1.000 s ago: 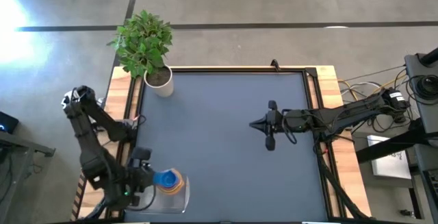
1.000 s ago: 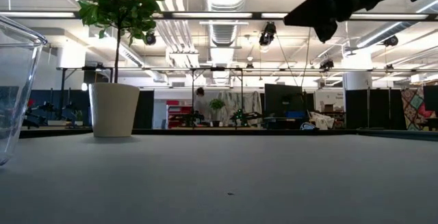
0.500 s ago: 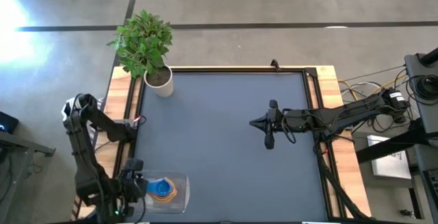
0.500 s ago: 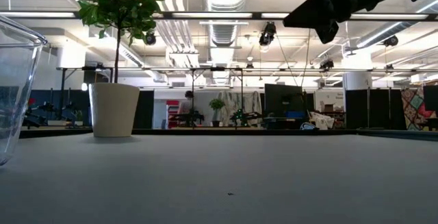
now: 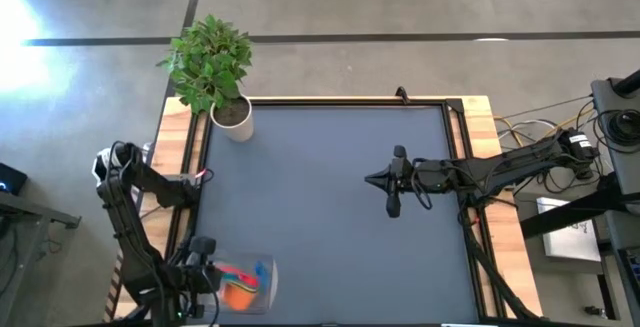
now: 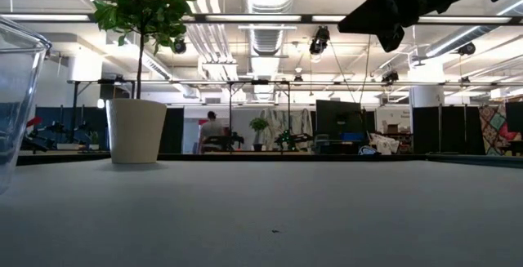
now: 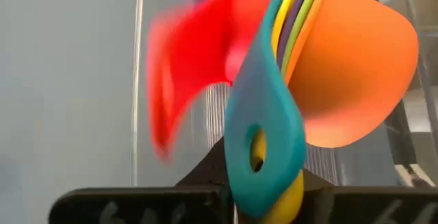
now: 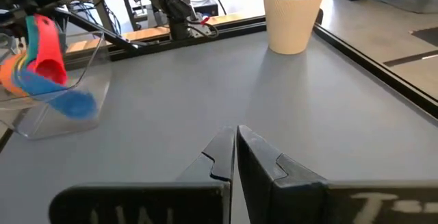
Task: Nest measuring cups in basket
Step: Put the stacked measuring cups into the bin
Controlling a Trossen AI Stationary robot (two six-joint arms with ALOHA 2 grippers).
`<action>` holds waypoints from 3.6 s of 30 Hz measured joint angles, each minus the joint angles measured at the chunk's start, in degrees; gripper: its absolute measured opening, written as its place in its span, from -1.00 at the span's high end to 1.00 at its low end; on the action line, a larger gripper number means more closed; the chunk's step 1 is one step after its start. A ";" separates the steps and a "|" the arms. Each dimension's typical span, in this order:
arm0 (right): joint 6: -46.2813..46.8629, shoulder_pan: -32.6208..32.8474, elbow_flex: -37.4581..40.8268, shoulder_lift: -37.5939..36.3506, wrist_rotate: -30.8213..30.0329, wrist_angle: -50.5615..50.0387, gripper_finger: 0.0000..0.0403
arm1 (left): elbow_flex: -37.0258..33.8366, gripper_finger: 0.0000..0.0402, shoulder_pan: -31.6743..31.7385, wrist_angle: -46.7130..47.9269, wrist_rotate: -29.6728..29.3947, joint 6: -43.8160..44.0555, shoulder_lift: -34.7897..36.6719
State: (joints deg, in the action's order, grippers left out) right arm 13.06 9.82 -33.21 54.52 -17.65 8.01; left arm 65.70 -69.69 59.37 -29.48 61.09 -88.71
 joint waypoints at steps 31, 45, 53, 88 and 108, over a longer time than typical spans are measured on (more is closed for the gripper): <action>-0.36 0.00 0.02 0.00 -0.44 -0.02 0.96 | 1.75 0.98 0.04 2.85 -0.47 0.76 1.47; 0.02 0.00 0.02 0.00 -0.44 -0.02 0.96 | 10.15 0.98 0.04 12.72 -7.60 -0.47 2.16; 0.52 0.00 0.02 0.00 -0.43 -0.04 0.96 | 8.00 0.98 0.04 12.51 -14.10 -0.58 5.08; 1.94 -1.85 -3.66 11.50 11.83 11.90 0.95 | -30.03 0.98 16.65 -25.56 -29.69 -22.93 36.79; -12.67 -6.75 -33.50 32.78 28.22 -5.00 0.05 | -31.68 0.98 25.99 -35.43 -26.97 -31.95 24.52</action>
State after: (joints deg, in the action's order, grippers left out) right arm 0.39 3.07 -66.71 87.30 10.57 3.01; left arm 34.02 -43.70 23.94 -56.45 29.14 -64.19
